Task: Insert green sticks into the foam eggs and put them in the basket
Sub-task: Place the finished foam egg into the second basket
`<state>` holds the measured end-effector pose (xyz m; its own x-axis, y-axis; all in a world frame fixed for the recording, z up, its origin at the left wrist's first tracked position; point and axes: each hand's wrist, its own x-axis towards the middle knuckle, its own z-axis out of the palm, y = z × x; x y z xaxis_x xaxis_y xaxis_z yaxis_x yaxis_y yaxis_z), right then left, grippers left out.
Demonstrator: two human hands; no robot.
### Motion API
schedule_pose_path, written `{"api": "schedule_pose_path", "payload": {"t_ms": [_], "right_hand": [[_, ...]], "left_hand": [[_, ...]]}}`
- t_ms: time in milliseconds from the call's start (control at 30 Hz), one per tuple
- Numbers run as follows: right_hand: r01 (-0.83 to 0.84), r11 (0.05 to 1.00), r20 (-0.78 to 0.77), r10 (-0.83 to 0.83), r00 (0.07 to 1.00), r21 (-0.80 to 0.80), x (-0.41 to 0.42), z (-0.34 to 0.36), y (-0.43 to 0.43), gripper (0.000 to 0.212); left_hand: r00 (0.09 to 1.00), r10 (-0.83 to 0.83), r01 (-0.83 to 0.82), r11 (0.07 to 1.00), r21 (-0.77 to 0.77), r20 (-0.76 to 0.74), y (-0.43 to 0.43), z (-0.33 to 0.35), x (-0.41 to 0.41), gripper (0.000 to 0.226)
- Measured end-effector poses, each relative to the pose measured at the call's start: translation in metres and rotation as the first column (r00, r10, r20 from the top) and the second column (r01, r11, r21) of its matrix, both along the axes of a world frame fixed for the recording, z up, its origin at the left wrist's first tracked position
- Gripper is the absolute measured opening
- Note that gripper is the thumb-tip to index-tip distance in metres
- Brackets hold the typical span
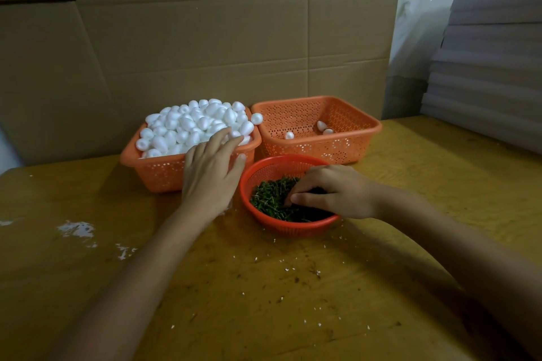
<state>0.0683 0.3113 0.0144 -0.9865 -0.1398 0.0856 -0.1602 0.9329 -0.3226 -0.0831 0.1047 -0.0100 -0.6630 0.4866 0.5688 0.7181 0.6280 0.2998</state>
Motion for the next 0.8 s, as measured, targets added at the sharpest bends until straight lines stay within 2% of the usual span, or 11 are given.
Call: {"api": "schedule_pose_path", "payload": {"t_ms": [167, 300, 433, 567, 667, 800], "right_hand": [[-0.001, 1.000, 0.001, 0.001, 1.000, -0.002, 0.000, 0.000, 0.000, 0.027], [-0.010, 1.000, 0.014, 0.011, 1.000, -0.005, 0.000, 0.000, 0.002, 0.024], [-0.025, 0.995, -0.007, 0.025, 1.000, -0.098, -0.003, -0.001, 0.006, 0.025], [-0.060, 0.981, -0.076, 0.047, 0.996, -0.187, -0.006, -0.003, 0.009, 0.020], [-0.054, 0.971, -0.092, 0.033, 0.995, -0.233, -0.007, -0.005, 0.011, 0.017], [-0.051, 0.968, -0.088, 0.030, 0.996, -0.245, -0.007, -0.006, 0.011, 0.015]], "left_hand": [[0.994, -0.102, 0.087, 0.956, 0.279, 0.041, -0.002, 0.005, 0.001, 0.041], [0.990, -0.105, 0.138, 0.871, 0.471, -0.097, -0.008, 0.010, 0.001, 0.040], [0.982, -0.066, 0.163, 0.766, 0.622, -0.177, -0.013, 0.013, 0.003, 0.033], [0.989, -0.114, 0.143, 0.663, 0.735, -0.090, -0.009, 0.017, 0.014, 0.015], [0.968, -0.242, 0.105, 0.616, 0.781, 0.062, -0.003, 0.016, 0.024, 0.015], [0.804, -0.540, 0.091, 0.524, 0.847, 0.248, 0.006, 0.017, 0.040, 0.035]]}}
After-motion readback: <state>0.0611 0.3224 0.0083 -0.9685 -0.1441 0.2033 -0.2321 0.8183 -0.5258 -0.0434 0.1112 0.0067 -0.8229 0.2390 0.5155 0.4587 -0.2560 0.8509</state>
